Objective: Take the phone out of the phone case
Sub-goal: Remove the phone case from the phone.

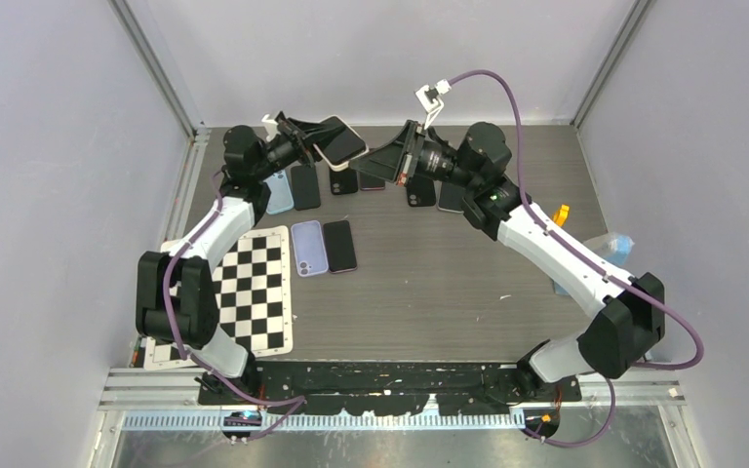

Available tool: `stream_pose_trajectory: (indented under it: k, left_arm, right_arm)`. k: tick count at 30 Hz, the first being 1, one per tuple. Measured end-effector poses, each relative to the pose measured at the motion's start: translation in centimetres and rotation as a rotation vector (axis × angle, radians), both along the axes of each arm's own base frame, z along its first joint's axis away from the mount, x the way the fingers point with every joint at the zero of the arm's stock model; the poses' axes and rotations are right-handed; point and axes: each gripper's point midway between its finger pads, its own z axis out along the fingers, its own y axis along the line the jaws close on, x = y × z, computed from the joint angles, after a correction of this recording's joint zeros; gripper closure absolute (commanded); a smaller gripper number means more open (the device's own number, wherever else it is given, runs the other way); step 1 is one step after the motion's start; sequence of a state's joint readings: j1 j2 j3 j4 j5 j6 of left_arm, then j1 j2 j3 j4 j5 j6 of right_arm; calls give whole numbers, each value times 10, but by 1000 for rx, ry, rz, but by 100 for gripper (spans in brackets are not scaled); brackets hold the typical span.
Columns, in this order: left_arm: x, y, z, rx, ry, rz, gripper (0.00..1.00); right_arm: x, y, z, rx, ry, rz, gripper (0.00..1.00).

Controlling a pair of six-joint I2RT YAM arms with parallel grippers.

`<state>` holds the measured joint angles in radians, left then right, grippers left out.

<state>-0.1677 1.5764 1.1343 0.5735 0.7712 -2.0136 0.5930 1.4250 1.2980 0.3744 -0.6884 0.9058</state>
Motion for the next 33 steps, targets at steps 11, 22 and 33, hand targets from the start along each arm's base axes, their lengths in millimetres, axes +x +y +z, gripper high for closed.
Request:
stream_pose_trajectory:
  k: [11, 22, 33]
  left_arm:
    - [0, 2, 3, -39, 13, 7, 100]
    - [2, 6, 4, -39, 1, 22, 100]
    - [15, 9, -5, -36, 15, 68, 100]
  right_arm:
    - [30, 3, -14, 5, 93, -115, 80]
    - [49, 4, -27, -5, 146, -196, 75]
    - [67, 0, -36, 9, 265, -315, 66]
